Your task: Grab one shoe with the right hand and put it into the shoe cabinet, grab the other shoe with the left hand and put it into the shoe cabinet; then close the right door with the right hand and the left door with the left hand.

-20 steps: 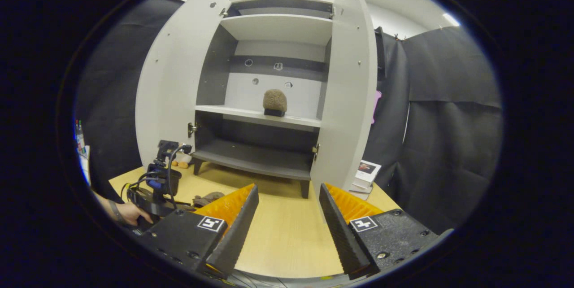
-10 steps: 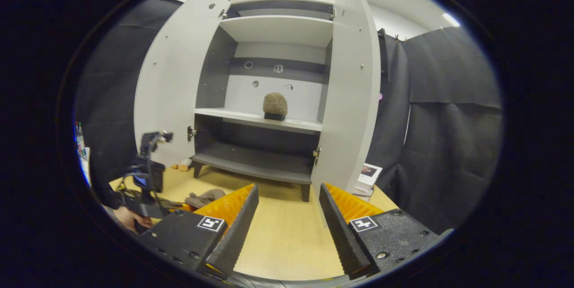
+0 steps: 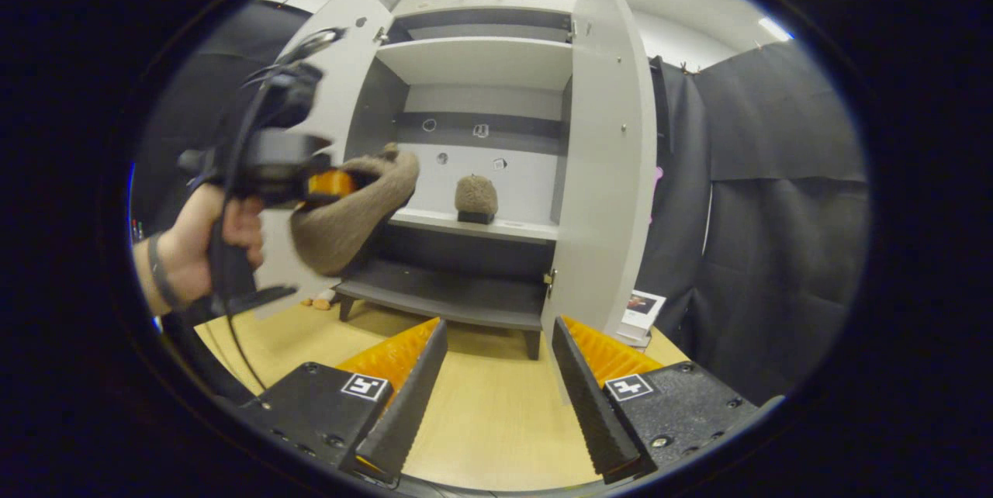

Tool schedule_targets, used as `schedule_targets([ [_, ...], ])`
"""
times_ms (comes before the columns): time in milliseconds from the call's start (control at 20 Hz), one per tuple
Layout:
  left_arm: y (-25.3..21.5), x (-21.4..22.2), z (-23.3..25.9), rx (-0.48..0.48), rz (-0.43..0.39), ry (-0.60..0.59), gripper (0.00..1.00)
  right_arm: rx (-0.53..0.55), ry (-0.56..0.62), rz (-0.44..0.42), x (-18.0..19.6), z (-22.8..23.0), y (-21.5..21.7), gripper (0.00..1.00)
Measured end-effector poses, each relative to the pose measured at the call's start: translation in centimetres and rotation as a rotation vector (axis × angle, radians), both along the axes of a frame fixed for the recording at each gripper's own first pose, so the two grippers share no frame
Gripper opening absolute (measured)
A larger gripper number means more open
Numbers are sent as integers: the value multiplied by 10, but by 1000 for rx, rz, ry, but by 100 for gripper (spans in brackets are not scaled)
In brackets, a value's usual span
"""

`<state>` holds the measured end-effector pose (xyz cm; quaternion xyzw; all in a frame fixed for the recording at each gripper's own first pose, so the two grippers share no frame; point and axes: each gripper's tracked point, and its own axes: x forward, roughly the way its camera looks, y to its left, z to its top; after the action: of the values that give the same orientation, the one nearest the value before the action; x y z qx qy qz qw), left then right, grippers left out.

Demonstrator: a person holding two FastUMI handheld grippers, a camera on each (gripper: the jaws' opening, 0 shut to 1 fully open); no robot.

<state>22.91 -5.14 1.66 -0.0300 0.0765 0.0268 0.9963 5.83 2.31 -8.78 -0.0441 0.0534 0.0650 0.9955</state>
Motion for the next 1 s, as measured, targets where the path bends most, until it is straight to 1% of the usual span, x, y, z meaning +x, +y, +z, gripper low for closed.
schedule_targets([
  [100,-11,53,3,-27,-8,92,0,-5,-1,-2,-4,0,-1,88],
  [200,-12,96,-6,9,-16,183,0,-4,16,1,-6,-5,1,87],
  [300,-8,125,-25,40,-1,252,0,-1,25,-5,-7,-7,-3,87],
  [450,-3,143,-54,55,23,364,0,-4,36,-18,-6,-10,-9,87],
  [500,-2,149,-52,47,22,366,0,-2,41,-18,-5,-11,-10,87],
  [550,-1,156,-50,59,25,366,0,1,50,-19,-4,-13,-12,87],
  [600,5,159,-53,77,43,397,12,4,60,-19,-3,-16,-13,87],
  [650,6,159,-60,79,49,440,0,5,67,-21,-1,-18,-14,87],
  [800,3,166,-65,40,32,497,2,4,61,-29,1,-17,-14,87],
  [850,3,166,-66,38,27,511,4,7,58,-25,2,-16,-13,87],
  [900,3,166,-67,40,23,520,23,8,57,-22,4,-16,-12,87],
  [950,3,167,-68,43,22,524,15,6,57,-19,4,-16,-11,87],
  [1000,4,168,-67,49,24,522,31,4,58,-18,5,-17,-10,87],
])
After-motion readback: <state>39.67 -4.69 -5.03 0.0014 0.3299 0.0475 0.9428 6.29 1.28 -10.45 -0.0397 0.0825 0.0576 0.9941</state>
